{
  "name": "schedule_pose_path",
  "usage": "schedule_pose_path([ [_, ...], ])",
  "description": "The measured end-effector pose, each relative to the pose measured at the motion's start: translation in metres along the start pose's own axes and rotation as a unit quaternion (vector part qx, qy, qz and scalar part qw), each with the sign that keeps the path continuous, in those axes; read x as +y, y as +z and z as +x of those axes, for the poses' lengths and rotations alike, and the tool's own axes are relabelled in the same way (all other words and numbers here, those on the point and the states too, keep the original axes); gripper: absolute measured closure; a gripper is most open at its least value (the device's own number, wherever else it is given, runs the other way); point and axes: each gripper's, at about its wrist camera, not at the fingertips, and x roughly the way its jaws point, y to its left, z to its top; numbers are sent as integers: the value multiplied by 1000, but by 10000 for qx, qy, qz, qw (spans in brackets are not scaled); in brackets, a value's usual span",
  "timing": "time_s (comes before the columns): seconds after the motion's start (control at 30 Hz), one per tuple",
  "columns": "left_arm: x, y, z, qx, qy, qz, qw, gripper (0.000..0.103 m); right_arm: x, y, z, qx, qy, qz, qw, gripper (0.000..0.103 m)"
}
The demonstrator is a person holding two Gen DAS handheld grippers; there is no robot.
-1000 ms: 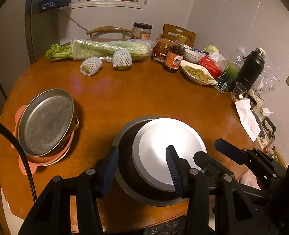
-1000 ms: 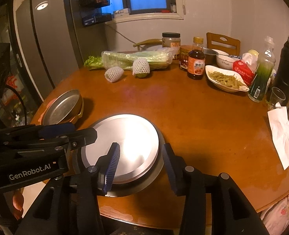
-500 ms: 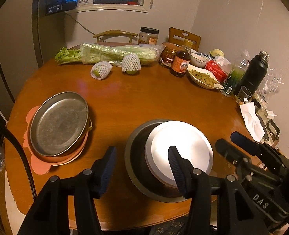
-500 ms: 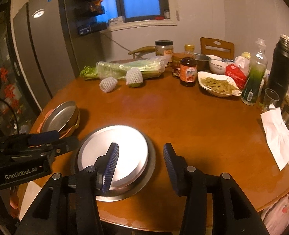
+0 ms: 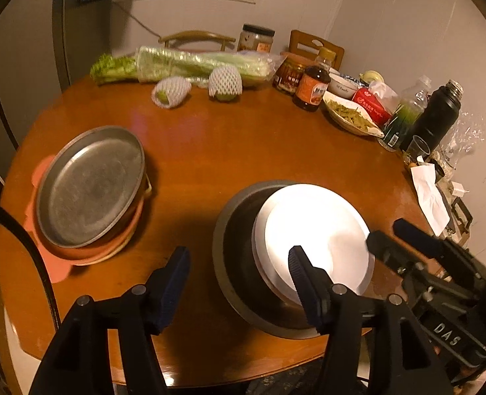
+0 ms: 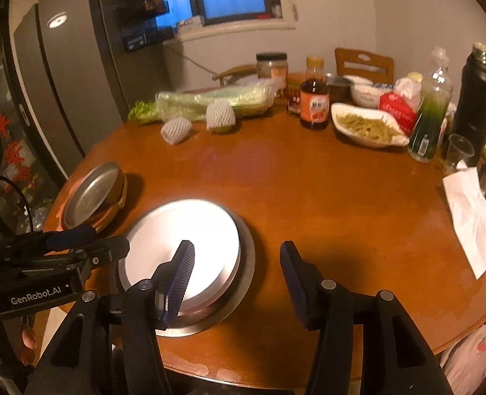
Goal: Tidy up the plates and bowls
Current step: 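Close the left gripper on the rim of the steel bowl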
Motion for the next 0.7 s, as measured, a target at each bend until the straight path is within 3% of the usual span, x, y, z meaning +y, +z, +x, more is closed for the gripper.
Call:
schedule_pose_path([
  [0.7,-3,9,28,215,99,148,9996,40,-4,-1,39,515,80,119,9986,47],
])
